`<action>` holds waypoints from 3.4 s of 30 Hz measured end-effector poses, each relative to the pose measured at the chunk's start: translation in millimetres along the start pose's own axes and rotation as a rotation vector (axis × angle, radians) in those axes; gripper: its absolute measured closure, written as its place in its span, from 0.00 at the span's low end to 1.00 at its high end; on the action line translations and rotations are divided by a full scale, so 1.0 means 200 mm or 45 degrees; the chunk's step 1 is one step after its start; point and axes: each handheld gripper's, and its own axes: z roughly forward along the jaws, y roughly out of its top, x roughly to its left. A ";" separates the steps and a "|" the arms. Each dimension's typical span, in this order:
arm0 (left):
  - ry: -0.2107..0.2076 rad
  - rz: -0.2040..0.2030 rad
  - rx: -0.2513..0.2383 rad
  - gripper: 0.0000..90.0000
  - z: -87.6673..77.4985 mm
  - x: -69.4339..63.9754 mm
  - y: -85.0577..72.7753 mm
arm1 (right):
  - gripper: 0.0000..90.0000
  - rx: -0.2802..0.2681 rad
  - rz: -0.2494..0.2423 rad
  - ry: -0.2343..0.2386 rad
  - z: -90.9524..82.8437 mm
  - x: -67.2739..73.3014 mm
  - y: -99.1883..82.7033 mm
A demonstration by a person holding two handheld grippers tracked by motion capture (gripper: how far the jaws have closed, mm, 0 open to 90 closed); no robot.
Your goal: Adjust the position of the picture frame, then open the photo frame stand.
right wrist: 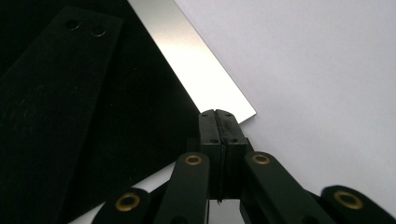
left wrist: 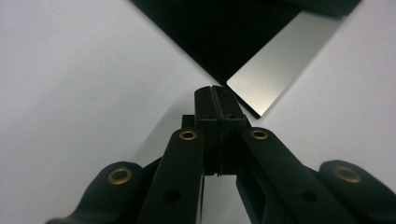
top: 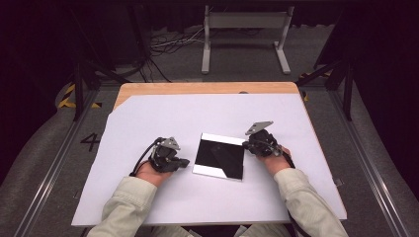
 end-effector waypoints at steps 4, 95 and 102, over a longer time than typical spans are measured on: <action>-0.007 -0.009 -0.001 1.00 -0.02 0.00 -0.03 | 1.00 -0.004 0.017 0.003 0.05 -0.02 0.06; 0.070 0.123 -0.253 0.89 -0.23 0.06 -0.14 | 0.90 -0.033 -0.199 0.356 -0.34 0.15 -0.17; 0.074 0.121 -0.246 0.88 -0.23 0.06 -0.15 | 0.89 0.031 -0.211 0.365 -0.31 0.17 -0.16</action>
